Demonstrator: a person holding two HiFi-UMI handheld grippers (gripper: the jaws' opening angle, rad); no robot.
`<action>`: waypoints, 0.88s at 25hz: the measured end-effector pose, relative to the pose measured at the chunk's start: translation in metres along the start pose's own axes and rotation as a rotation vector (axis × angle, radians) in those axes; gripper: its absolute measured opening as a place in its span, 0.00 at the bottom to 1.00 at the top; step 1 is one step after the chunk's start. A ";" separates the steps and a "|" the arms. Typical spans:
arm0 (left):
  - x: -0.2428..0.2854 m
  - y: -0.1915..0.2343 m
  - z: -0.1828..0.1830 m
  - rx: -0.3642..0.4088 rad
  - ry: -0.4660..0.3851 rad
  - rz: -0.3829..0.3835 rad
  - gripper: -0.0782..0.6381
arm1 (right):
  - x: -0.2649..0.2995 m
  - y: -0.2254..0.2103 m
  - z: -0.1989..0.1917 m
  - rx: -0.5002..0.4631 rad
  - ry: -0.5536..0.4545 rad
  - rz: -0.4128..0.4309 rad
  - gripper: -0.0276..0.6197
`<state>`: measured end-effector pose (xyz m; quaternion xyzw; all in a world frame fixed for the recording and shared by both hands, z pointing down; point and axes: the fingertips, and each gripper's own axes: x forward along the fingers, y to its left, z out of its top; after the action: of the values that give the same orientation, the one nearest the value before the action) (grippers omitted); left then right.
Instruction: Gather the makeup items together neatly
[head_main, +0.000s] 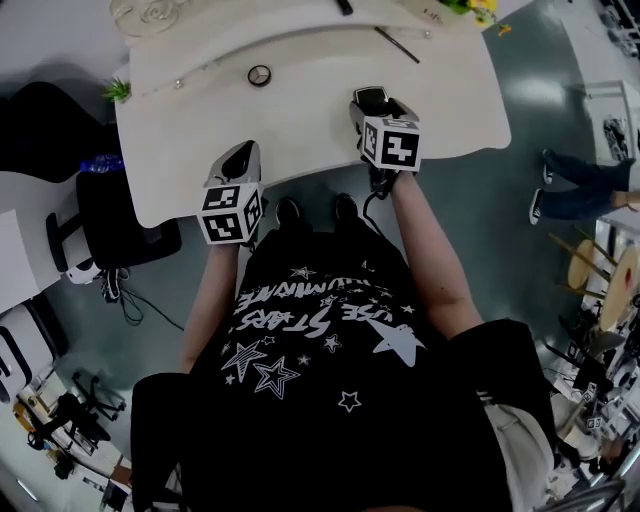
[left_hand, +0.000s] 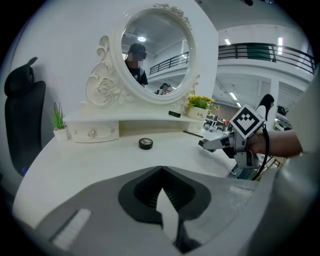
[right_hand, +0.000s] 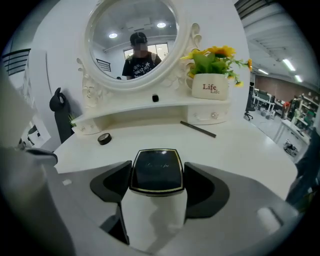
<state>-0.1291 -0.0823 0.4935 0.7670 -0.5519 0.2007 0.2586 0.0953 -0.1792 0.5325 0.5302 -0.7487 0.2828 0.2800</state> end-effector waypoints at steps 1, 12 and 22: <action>-0.001 0.005 -0.001 -0.004 0.000 -0.001 0.11 | 0.003 0.010 0.000 -0.009 0.004 0.003 0.59; -0.015 0.056 -0.019 -0.039 0.016 0.001 0.11 | 0.034 0.118 -0.012 -0.057 0.054 0.044 0.59; -0.023 0.092 -0.031 -0.041 0.037 -0.014 0.11 | 0.050 0.183 -0.019 -0.063 0.069 0.006 0.59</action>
<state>-0.2246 -0.0694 0.5206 0.7616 -0.5456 0.2016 0.2857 -0.0903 -0.1463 0.5583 0.5088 -0.7488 0.2781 0.3211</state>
